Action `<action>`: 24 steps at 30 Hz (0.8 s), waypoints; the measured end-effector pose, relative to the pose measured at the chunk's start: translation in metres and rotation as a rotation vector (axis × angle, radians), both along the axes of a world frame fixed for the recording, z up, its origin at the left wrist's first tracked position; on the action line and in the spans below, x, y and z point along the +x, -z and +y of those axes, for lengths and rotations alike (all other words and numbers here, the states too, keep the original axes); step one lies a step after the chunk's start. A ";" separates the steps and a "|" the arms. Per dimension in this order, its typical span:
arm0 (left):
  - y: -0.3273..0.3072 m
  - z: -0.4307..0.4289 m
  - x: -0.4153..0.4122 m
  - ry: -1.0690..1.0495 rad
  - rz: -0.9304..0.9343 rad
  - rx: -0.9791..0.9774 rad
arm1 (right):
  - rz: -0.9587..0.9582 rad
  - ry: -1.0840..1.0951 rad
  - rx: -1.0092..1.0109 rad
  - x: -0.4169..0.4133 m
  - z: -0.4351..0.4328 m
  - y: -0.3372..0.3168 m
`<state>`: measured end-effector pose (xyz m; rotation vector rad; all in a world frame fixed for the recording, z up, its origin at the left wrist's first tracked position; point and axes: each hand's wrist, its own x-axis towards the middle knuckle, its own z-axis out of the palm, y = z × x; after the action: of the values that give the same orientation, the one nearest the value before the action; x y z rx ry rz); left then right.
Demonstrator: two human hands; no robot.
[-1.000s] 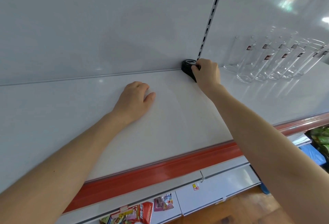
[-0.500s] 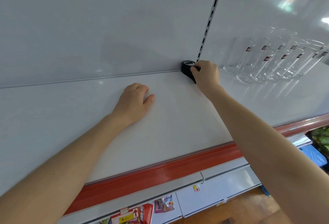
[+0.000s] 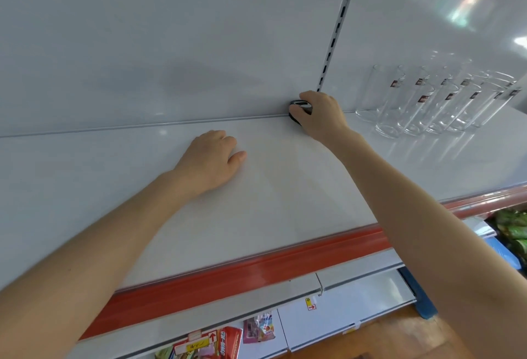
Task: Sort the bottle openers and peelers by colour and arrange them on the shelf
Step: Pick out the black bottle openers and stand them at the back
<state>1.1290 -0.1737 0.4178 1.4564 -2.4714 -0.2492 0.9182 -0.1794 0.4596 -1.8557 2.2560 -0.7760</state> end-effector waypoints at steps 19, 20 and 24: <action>-0.041 0.149 0.305 -0.469 -0.091 -0.289 | 0.005 -0.812 -0.010 0.363 0.017 -0.015; -0.042 0.159 0.323 -0.501 -0.091 -0.291 | 0.001 -0.841 -0.005 0.387 0.023 -0.015; -0.040 0.190 0.392 -0.548 -0.072 -0.270 | -0.003 -0.927 -0.006 0.472 0.049 -0.014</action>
<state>1.5215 0.0162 0.4574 1.9542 -1.9499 0.2379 1.3898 -0.1299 0.4733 -2.5075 1.1146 -0.5858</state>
